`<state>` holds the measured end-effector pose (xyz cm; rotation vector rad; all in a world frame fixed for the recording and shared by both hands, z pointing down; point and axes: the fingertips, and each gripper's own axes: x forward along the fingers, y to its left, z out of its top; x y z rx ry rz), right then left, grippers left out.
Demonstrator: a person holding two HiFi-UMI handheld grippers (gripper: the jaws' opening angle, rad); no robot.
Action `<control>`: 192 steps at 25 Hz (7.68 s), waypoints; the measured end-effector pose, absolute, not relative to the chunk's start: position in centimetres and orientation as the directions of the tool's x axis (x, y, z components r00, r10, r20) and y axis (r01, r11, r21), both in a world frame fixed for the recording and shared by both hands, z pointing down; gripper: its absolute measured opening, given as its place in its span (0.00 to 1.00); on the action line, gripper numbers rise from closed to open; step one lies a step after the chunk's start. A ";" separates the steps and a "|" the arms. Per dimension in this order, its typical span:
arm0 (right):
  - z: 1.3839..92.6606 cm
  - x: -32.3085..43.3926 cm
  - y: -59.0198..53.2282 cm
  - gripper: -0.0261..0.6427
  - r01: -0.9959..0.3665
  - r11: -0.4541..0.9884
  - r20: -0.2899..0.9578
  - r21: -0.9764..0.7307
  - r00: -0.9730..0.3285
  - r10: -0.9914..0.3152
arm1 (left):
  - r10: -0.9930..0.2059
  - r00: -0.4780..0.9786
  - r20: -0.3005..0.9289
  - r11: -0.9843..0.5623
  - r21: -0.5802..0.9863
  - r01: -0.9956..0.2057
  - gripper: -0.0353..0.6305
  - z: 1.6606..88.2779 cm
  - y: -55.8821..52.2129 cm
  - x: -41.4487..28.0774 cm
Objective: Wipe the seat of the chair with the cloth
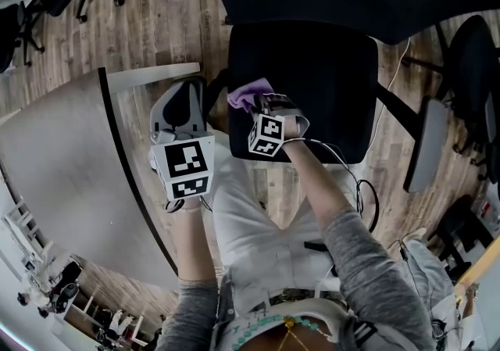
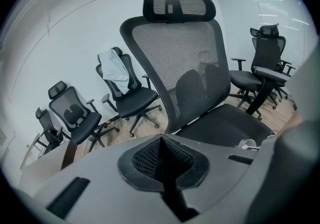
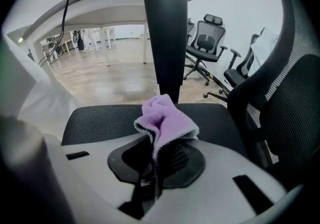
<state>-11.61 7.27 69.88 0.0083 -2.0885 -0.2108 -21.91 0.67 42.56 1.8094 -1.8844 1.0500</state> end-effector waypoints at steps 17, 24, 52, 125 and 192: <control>70.8 -7.4 6.0 0.11 0.035 0.991 0.883 0.133 -0.459 -0.102 | -0.716 -0.153 0.681 -0.076 -0.294 -0.953 0.06 42.6 0.6 -21.8; 71.2 -5.9 5.6 0.11 0.012 0.992 0.893 0.126 -0.436 -0.108 | -0.716 -0.154 0.681 -0.077 -0.296 -0.952 0.06 42.6 0.6 -22.0; 72.3 1.2 3.7 0.11 -0.049 0.990 0.923 0.130 -0.358 -0.139 | -0.710 -0.182 0.681 -0.081 -0.336 -0.938 0.06 42.5 0.5 -21.6; 70.0 21.3 -0.2 0.11 -0.372 0.913 0.967 0.167 -0.119 -0.226 | -0.714 -0.146 0.684 -0.083 -0.291 -0.953 0.06 42.7 0.0 -21.6; 69.8 -9.0 14.9 0.11 0.136 0.990 0.873 0.045 -0.486 0.027 | -0.717 -0.154 0.680 -0.088 -0.308 -0.947 0.06 42.4 0.3 -21.8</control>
